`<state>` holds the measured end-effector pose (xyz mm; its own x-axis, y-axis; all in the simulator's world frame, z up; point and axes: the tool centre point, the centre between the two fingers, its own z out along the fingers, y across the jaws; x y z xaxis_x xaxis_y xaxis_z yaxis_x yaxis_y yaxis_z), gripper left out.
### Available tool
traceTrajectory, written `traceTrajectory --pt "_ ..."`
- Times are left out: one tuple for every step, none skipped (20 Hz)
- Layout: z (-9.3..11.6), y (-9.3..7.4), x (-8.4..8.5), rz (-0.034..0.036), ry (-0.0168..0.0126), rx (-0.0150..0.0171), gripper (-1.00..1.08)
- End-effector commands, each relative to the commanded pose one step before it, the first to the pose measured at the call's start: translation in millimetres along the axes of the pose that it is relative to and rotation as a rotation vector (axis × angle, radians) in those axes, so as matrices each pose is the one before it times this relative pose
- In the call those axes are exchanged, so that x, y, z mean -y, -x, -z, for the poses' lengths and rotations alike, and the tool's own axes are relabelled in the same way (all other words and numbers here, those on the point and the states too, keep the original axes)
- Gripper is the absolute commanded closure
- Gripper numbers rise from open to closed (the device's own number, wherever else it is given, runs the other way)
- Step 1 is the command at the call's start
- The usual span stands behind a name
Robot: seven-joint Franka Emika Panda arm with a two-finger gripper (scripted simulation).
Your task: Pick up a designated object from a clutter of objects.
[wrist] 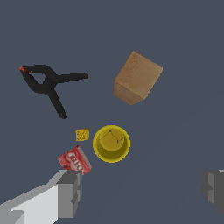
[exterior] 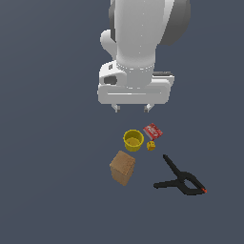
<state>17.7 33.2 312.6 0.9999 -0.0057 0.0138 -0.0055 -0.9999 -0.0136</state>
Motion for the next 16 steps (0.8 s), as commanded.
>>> traceTrajectory --pt "-4.64 -6.80 -1.30 -0.02768 -0.00105 0.00128 -0.92" --pt "-2.33 -3.53 -0.51 -0.01417 -0.00050 0.00041 -0.92" --pt "-2.60 -3.86 -0.53 -0.01555 -0.00047 0.00044 -0.92" --pt "-2.90 -4.20 -0.55 -0.01699 -0.00043 0.00047 -0.92" --pt "-3.22 -4.53 -0.54 -0.01841 -0.00038 0.00051 -0.92" --pt "-3.56 -4.85 -0.51 -0.01984 -0.00031 0.00055 -0.92" --pt "-3.92 -5.17 -0.48 -0.02130 -0.00021 0.00057 -0.92" --pt "-4.31 -5.48 -0.44 -0.02276 -0.00008 0.00059 -0.92" --pt "-4.71 -5.78 -0.37 -0.02419 0.00007 0.00060 -0.92" --pt "-5.13 -6.06 -0.29 -0.02564 0.00024 0.00059 -0.92" --pt "-5.58 -6.33 -0.20 -0.02706 0.00045 0.00057 -0.92" --pt "-6.02 -6.55 -0.09 -0.02835 0.00067 0.00053 -0.92" --pt "-6.19 -6.44 0.05 -0.02829 0.00088 0.00045 -0.92" --pt "-6.06 -6.04 0.15 -0.02694 0.00102 0.00034 -0.92" --pt "-5.87 -5.61 0.25 -0.02540 0.00112 0.00024 -0.92" --pt "-5.65 -5.20 0.32 -0.02390 0.00120 0.00015 -0.92"
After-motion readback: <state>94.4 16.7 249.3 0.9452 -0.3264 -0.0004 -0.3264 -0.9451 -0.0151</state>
